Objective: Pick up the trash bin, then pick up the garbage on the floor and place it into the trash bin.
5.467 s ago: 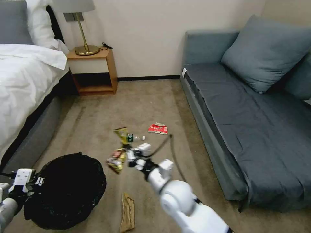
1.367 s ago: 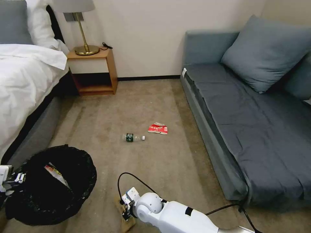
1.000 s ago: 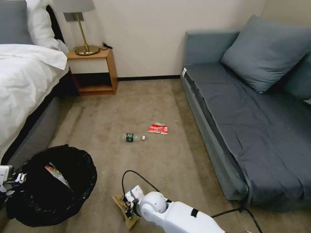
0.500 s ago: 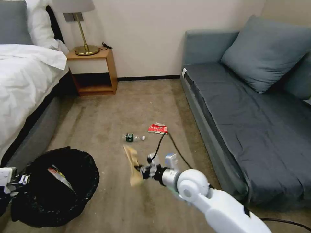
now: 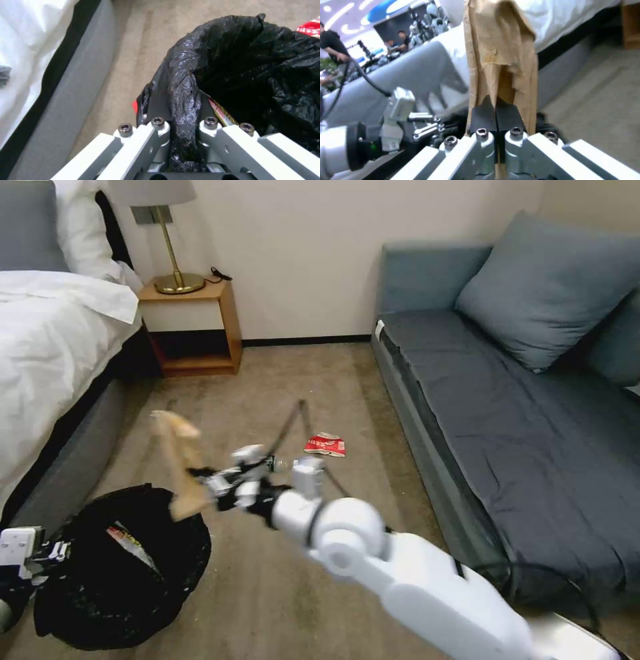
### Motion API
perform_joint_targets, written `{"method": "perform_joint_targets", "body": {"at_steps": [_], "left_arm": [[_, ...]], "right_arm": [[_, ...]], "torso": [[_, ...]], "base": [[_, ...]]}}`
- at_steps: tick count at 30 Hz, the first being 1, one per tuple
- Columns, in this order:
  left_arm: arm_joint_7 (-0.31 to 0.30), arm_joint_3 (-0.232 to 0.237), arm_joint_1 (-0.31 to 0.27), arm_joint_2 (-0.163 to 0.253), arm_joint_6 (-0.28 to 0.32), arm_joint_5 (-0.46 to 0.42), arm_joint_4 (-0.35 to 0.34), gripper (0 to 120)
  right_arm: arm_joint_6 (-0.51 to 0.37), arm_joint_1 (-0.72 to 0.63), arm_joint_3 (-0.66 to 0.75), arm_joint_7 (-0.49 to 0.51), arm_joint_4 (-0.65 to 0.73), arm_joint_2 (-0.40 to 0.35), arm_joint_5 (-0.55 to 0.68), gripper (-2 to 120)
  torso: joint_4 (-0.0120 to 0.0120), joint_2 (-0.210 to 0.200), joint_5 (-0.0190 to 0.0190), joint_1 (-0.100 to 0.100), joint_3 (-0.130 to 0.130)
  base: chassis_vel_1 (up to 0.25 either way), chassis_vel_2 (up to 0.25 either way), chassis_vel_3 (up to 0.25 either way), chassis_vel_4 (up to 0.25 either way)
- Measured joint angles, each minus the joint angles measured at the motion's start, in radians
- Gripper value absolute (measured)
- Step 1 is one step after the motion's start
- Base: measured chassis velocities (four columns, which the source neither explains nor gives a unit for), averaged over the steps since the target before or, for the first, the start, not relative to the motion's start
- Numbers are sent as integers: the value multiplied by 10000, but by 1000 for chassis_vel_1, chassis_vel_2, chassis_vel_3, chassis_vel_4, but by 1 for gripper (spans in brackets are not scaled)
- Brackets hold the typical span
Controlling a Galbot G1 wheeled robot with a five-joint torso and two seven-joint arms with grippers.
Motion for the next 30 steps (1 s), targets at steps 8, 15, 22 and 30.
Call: {"method": "perform_joint_targets", "body": {"at_steps": [8,15,22,30], "left_arm": [[-184,34,34,22,43,-17,-187,5],[-180,39,8,-4,58,-87,-265,5],[-186,64,-64,12,90,-126,-313,5],[-154,-98,-50,64,91,-237,-238,5]], "right_arm": [[502,-77,-697,742,-1376,1226,-529,2],[305,-211,-844,901,-1330,1179,-669,25],[14,-353,-857,890,-1100,967,-715,51],[330,-649,-334,762,-439,113,-2190,78]], "torso": [[0,0,0,0,0],[-3,0,1,0,0],[-3,0,2,0,0],[-2,0,4,-1,-1]], "base": [[0,0,0,0],[0,0,0,0],[0,0,0,0],[0,0,0,0]]}}
